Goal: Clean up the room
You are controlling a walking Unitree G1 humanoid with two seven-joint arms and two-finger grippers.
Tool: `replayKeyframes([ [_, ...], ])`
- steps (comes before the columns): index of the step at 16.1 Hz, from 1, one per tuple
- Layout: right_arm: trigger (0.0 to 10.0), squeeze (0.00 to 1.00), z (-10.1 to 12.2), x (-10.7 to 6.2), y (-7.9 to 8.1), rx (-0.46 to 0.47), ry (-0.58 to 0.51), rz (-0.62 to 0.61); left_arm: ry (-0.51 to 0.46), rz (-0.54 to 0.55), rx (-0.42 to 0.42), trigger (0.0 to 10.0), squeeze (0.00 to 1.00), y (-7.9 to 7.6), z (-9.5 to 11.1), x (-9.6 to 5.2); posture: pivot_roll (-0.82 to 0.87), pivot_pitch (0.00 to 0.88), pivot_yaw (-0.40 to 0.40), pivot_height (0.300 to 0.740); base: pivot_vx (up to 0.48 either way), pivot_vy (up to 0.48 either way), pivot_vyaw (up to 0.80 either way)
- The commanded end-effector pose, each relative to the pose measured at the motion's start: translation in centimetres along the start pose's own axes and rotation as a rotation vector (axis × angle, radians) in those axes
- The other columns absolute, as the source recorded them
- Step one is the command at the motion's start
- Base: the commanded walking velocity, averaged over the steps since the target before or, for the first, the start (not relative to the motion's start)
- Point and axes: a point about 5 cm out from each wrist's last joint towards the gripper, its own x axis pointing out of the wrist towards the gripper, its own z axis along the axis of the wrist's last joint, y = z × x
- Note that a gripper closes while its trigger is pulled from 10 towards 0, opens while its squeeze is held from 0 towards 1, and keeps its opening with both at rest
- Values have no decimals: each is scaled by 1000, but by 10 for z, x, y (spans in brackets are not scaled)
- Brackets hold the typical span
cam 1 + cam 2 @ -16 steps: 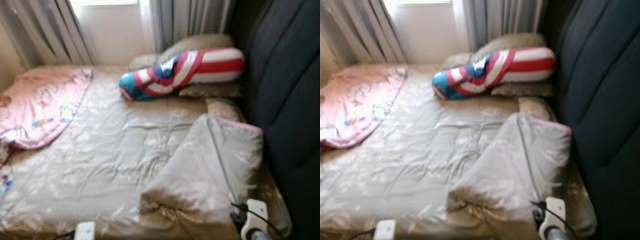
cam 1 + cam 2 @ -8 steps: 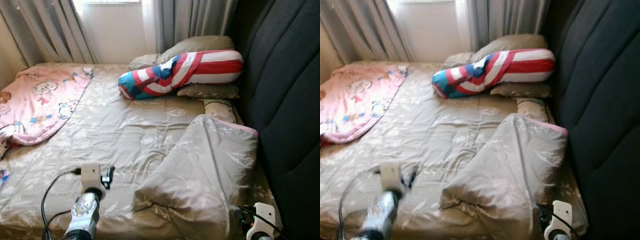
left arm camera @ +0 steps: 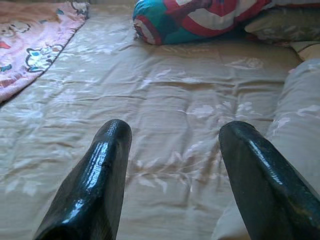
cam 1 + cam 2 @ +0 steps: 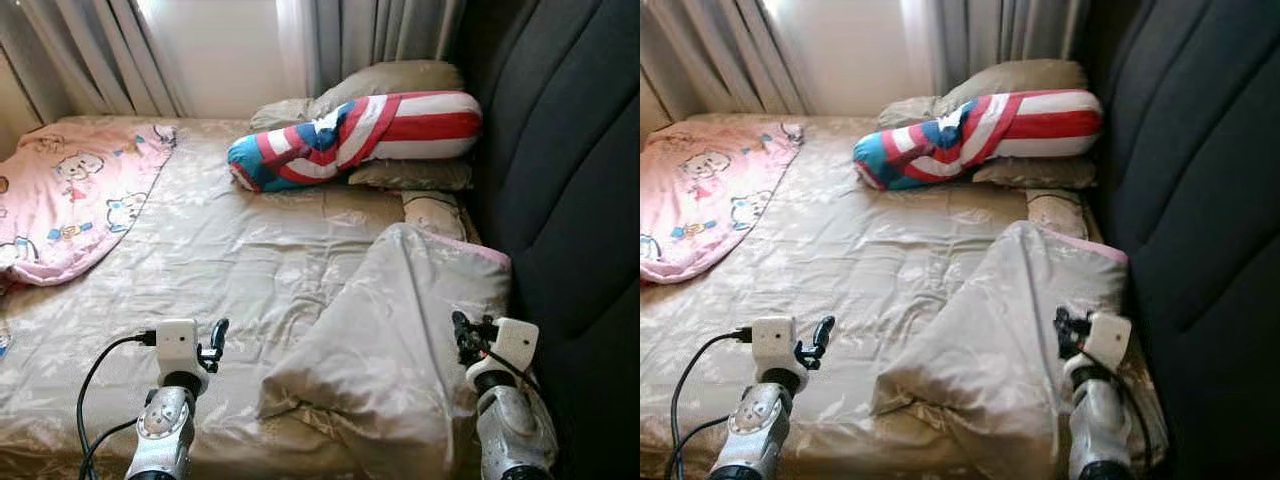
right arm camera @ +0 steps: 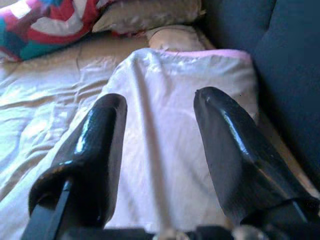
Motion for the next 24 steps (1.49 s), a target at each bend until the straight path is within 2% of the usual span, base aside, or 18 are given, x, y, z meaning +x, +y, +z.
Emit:
replayKeyframes([
  [1, 10000, 0, 5, 0, -1, -3, -34, -1, -28, 4, 6, 10000, 0, 3, 5, 0, -50, 0, -5, 740, 0, 0, 0],
  [5, 10000, 0, 0, -3, -2, -21, 7, -6, -49, 1, 3, 10000, 0, 1, 14, 5, -61, 0, -10, 740, 0, 0, 0],
  [10, 10000, 0, 2, -2, 1, -21, -2, 7, -47, 6, 5, 10000, 0, 2, 14, 1, -54, 0, -2, 685, 0, 0, 0],
  [15, 10000, 0, -5, -5, 3, -19, 41, 15, -54, -4, 12, 10000, 0, 1, 19, 4, -50, 0, -4, 685, 0, 0, 0],
  [18, 10000, 0, -3, -4, 4, -21, 22, 27, -59, -10, 10, 10000, 0, -2, 21, 4, -40, 0, -5, 660, 0, 0, 0],
  [24, 10000, 0, -3, -3, 5, -12, 32, 28, -51, -14, 9, 10000, 0, -1, 20, 3, -43, 0, -3, 660, 0, 0, 0],
])
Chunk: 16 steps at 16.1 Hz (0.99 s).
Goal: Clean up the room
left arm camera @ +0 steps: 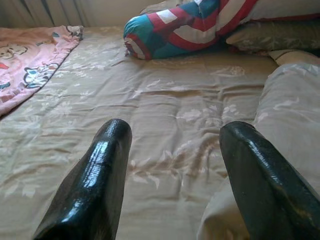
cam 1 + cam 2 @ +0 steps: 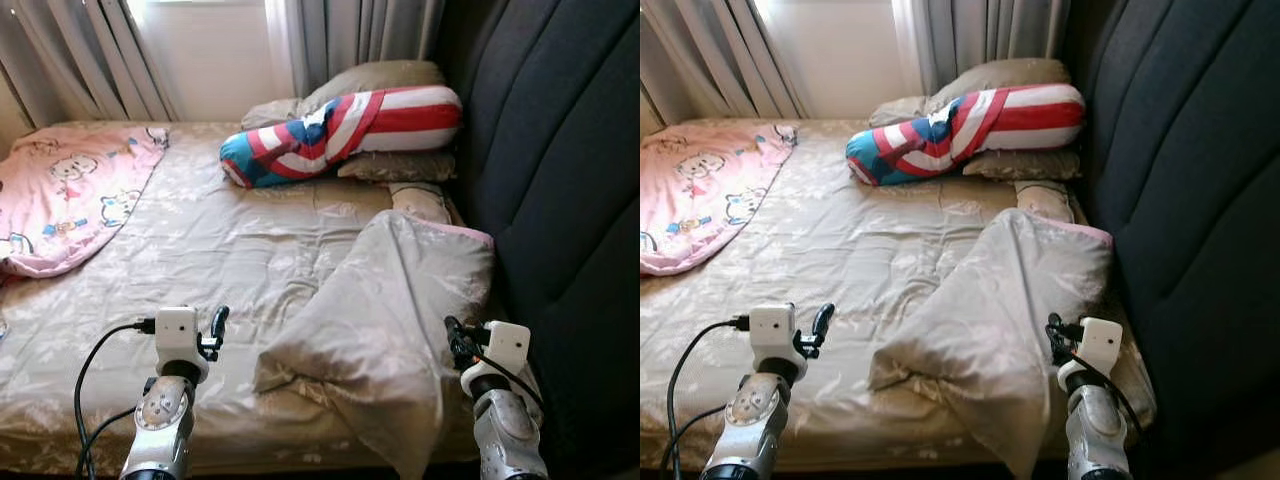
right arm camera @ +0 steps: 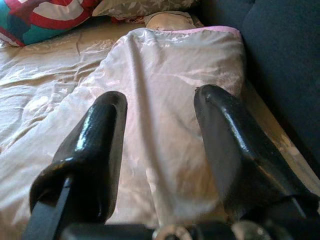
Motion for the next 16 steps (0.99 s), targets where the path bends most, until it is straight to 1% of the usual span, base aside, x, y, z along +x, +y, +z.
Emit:
replayKeyframes([
  [1, 10000, 0, 0, 0, 2, 7, 4, 5, 1, 0, -12, 10000, 0, 1, 2, 0, -44, 0, -2, 660, 0, 0, 0],
  [4, 10000, 0, -1, 2, 5, 8, 21, 23, 2, -1, -14, 10000, 0, 0, 3, 1, -30, 0, -11, 660, 0, 0, 0],
  [9, 10000, 0, 0, 8, 14, 11, 40, 64, -5, 12, -12, 10000, 0, 2, 6, 3, 0, 0, -24, 660, 0, 0, 0],
  [13, 10000, 0, 1, 10, 20, 22, 43, 81, -3, -9, -7, 10000, 0, -4, 8, 7, -15, 0, -9, 660, 0, 0, 0],
  [16, 10000, 0, -1, 9, 20, 25, 45, 84, -3, -14, -4, 10000, 0, -3, 10, 9, -14, 0, -7, 660, 0, 0, 0],
])
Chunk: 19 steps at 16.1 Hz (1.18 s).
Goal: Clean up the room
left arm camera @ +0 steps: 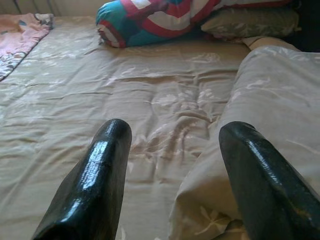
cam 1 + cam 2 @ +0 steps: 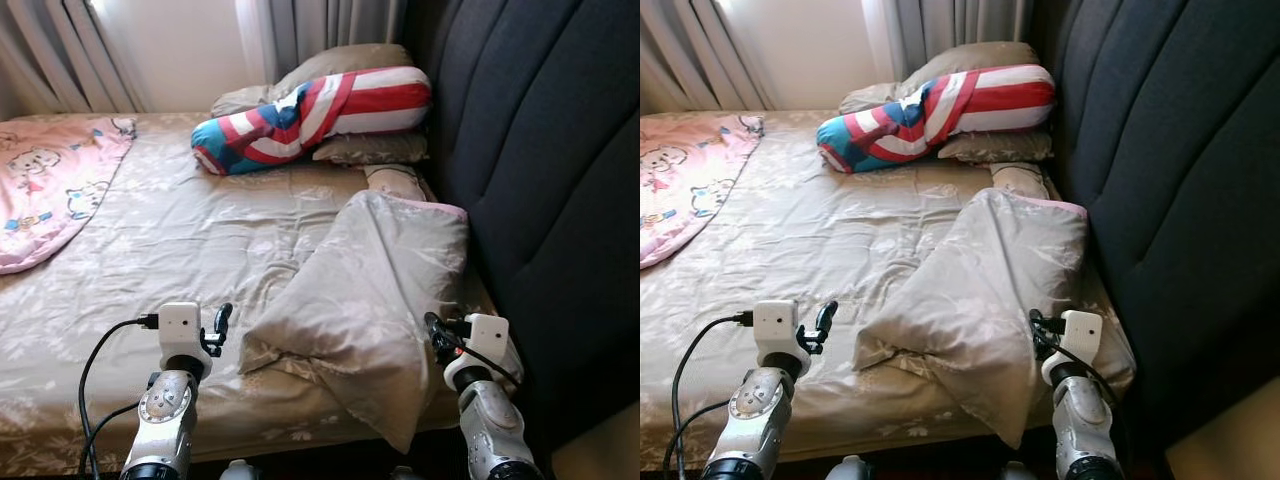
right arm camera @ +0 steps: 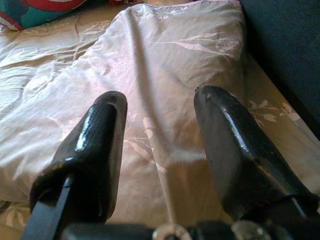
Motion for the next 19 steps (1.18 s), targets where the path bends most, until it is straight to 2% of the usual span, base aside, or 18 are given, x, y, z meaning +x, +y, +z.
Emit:
replayKeyframes([
  [1, 10000, 0, -2, 0, 0, 8, 13, 4, -9, -2, 12, 10000, 0, 2, 5, 3, -9, 0, -7, 660, 0, 0, 0],
  [3, 10000, 0, -2, 0, 0, 6, 20, 10, -6, -4, 12, 10000, 0, 1, 4, 1, -8, 0, -7, 660, 0, 0, 0],
  [12, 10000, 0, -5, 0, 1, -14, 48, 36, 5, 23, -3, 10000, 0, 4, -2, -9, -4, 0, -37, 660, 267, 0, 0],
  [19, 10000, 0, -2, 2, -1, -21, 50, 32, 13, 18, -2, 10000, 0, 2, -2, -9, -10, 0, -30, 660, 296, 0, 0],
])
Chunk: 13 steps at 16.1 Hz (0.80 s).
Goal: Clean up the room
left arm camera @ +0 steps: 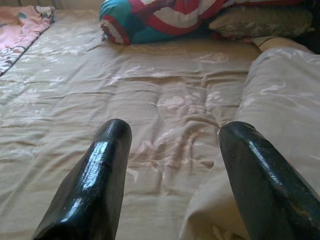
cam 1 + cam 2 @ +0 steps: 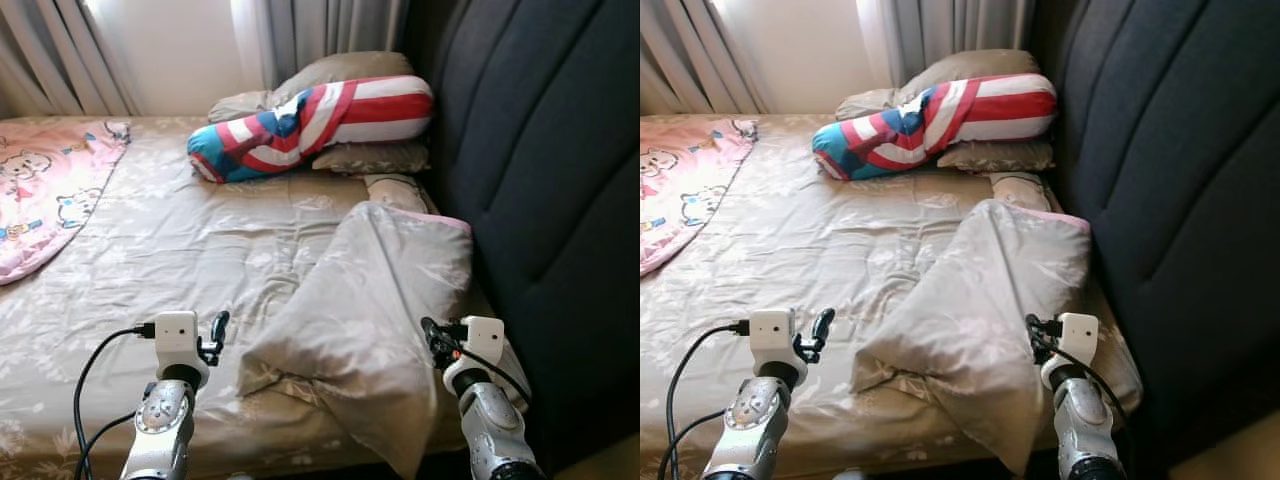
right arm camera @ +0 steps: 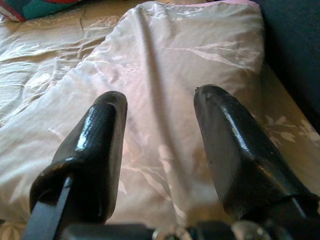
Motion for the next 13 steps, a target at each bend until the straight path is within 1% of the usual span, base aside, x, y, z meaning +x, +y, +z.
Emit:
replayKeyframes([
  [1, 10000, 0, 1, 2, 0, -7, 16, 3, -12, 2, -1, 10000, 0, 0, 4, 1, -10, 0, -31, 660, 296, 0, 0],
  [7, 10000, 0, -2, 3, -1, -24, 52, -20, -3, 19, -1, 10000, 0, 1, 3, -1, -5, 0, -33, 660, 262, 0, 0],
  [10, 10000, 0, -4, 3, -7, -29, 78, -53, -1, 22, -1, 10000, 0, 2, 2, -1, -7, 0, -30, 660, 0, 0, 0],
  [13, 10000, 0, -5, 2, -10, -15, 83, -77, -3, 19, -2, 10000, 0, 2, 3, -2, -6, 0, -27, 660, 259, 0, 0],
])
